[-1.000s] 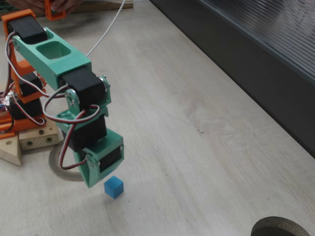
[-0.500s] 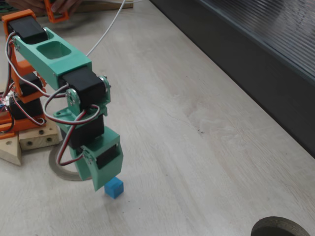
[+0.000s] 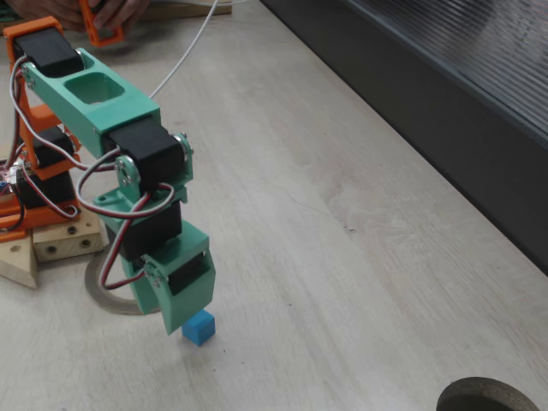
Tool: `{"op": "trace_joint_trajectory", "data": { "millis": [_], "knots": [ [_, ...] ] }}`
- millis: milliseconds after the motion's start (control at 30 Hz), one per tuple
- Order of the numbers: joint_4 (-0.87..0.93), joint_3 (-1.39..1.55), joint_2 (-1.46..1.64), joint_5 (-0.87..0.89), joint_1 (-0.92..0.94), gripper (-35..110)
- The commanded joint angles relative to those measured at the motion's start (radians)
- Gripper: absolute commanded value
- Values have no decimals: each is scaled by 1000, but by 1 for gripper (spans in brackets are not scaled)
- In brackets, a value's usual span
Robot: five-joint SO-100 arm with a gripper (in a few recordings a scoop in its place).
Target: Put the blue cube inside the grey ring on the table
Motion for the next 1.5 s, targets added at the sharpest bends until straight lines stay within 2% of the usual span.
{"op": "trace_joint_trajectory", "data": {
  "millis": [0, 200, 367, 533, 833, 1000, 1200, 1467],
  "knots": [
    [9, -15, 21, 0, 9, 30],
    [5, -15, 20, 0, 9, 30],
    [-104, -14, 20, 0, 9, 30],
    [-127, -12, 20, 0, 9, 30],
    [-129, -2, 17, 0, 9, 30],
    [-123, -12, -84, 6, 6, 30],
    [-126, -12, -103, 2, -91, 30],
    [-120, -8, -94, 6, -94, 29]
  ]
}}
